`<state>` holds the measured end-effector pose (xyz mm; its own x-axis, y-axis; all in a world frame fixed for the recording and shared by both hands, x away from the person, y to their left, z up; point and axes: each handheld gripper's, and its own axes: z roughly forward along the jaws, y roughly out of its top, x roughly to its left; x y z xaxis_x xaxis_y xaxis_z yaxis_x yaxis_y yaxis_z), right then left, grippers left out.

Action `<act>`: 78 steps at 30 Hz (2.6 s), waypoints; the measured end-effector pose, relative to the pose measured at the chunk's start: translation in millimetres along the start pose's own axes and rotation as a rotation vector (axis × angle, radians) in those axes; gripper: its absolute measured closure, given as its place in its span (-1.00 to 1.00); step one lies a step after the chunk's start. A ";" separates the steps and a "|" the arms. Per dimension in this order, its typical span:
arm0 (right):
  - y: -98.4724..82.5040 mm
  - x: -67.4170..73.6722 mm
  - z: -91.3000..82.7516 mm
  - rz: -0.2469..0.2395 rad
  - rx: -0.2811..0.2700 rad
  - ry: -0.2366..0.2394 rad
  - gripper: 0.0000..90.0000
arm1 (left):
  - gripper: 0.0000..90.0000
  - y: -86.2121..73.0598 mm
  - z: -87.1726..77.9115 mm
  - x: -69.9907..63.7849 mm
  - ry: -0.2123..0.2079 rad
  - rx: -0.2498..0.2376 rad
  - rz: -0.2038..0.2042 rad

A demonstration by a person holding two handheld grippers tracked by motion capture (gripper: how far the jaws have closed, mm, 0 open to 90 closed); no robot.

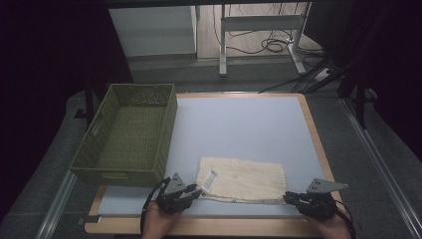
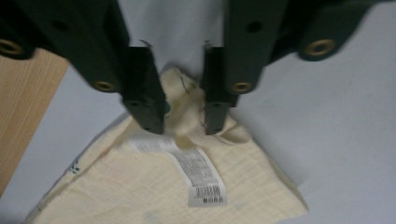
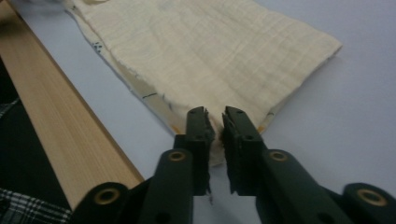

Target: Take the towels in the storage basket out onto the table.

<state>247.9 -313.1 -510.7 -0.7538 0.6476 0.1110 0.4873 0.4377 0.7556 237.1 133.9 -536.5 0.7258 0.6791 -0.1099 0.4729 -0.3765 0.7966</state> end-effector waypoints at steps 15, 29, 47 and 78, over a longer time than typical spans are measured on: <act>32.5 -35.4 11.0 0.025 -0.027 -0.125 0.67 | 0.27 40.7 18.1 25.5 0.049 -0.002 -0.078; 56.2 -66.1 65.3 0.067 0.039 -0.162 0.45 | 0.14 65.8 75.8 71.3 0.178 0.068 -0.113; 86.9 -86.3 77.0 0.020 0.031 -0.185 0.89 | 0.90 66.2 68.5 58.1 0.135 0.025 -0.052; 93.7 -66.4 67.0 0.024 0.015 -0.085 0.53 | 0.14 56.9 76.3 75.4 0.214 0.062 -0.150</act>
<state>373.1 -273.3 -490.5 -0.7020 0.7083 0.0737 0.5121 0.4303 0.7434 356.8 115.6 -544.8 0.5263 0.8455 -0.0902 0.6012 -0.2950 0.7426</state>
